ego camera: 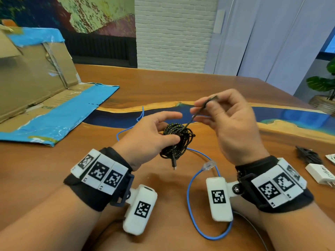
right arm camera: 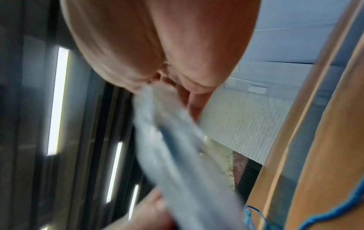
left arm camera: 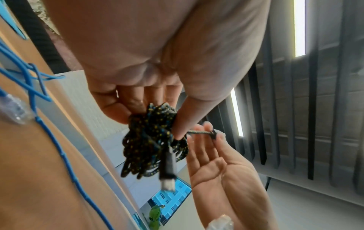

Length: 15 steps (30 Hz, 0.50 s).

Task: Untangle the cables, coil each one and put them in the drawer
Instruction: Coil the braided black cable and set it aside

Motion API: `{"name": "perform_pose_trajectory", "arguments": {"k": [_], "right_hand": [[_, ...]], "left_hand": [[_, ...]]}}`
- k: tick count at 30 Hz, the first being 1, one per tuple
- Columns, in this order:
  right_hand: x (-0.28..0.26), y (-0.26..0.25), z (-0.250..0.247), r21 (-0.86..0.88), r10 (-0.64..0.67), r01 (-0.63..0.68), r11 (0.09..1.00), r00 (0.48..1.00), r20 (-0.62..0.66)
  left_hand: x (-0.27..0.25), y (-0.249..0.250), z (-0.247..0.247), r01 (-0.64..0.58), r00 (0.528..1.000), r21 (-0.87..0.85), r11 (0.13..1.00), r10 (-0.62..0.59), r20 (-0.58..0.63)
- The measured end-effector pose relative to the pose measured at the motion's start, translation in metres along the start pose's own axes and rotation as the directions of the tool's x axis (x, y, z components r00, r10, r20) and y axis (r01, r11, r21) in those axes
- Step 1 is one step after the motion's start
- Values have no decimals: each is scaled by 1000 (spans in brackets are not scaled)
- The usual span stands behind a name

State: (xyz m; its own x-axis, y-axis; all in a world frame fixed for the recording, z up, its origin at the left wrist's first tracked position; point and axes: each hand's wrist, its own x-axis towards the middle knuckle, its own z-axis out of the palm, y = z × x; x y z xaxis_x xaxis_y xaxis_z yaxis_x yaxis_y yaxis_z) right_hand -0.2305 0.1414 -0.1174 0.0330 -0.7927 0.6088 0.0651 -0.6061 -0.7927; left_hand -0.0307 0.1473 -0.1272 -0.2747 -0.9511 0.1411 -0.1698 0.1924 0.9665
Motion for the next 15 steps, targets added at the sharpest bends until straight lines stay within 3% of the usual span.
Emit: {"name": "perform_pose_trajectory", "arguments": {"k": [3,7,10,12,15], "right_hand": [[5,-5,-7,163,67,-38,986,983,-174],[6,5,-11,126,268,-246,961,940,-210],[2,19,-7,-36,381,-385,922,921,-80],[-3,25,1,-59,447,-445,894,893,50],[-9,25,16,-61,507,-504,862,852,132]], "left_hand": [[0,-1,4,-10,1000,-42,999,10,20],[-5,1,11,-69,991,-117,991,82,104],[-5,3,11,-82,989,-280,957,112,93],[-4,4,10,-92,993,-322,942,109,37],[-2,4,10,-81,997,-335,939,73,-37]]}}
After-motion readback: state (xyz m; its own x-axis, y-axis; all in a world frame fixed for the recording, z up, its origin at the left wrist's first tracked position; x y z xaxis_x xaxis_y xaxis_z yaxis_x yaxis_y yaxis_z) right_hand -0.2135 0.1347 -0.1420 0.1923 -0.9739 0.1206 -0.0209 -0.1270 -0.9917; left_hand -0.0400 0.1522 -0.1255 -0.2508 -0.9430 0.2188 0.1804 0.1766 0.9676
